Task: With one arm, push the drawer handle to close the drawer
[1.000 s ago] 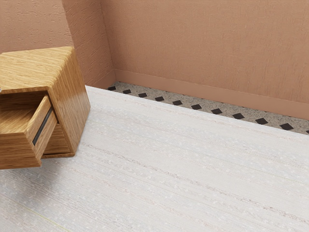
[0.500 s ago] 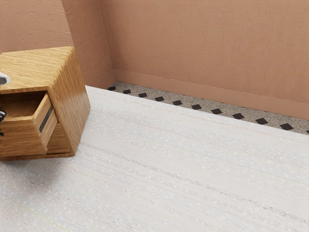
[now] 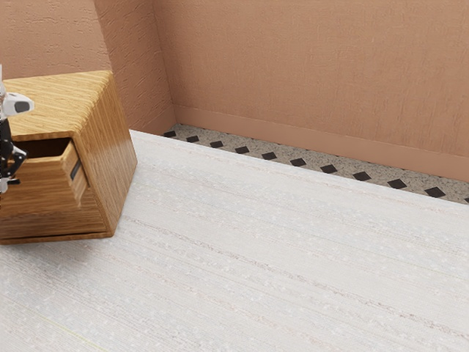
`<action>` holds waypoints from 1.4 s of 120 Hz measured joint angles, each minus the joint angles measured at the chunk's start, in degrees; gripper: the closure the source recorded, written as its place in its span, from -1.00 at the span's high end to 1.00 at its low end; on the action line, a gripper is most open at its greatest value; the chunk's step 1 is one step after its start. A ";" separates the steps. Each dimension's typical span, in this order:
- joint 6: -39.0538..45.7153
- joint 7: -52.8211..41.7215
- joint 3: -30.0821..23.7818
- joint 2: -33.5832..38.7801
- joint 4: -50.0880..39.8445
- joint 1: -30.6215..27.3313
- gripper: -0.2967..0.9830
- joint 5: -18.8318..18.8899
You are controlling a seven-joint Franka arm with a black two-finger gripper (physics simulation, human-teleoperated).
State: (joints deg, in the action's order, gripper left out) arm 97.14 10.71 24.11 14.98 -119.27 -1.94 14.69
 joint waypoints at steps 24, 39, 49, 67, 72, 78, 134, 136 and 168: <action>1.20 -2.51 0.40 -4.94 3.79 -0.03 -0.69 -1.49; 1.83 -4.22 1.38 -7.43 5.98 -0.07 -0.69 -2.43; 2.41 -5.41 1.87 -9.11 7.29 -0.09 -0.69 -2.84; 3.11 -7.48 2.06 -11.28 9.40 -0.19 -0.69 -3.55; 3.23 -8.01 2.07 -11.61 9.89 -0.16 -0.69 -3.70; 3.34 -8.68 2.07 -12.13 10.65 -0.23 -0.69 -4.02; 0.54 -12.98 -1.84 -2.54 3.22 0.64 -0.69 -8.51; -0.07 -13.08 -2.43 -2.33 3.20 1.51 -0.69 -8.83; -8.10 -14.53 -12.12 -7.38 17.88 11.10 -0.59 -12.39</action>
State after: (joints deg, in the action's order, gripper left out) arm 89.05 -3.82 11.99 7.60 -101.39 9.16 2.30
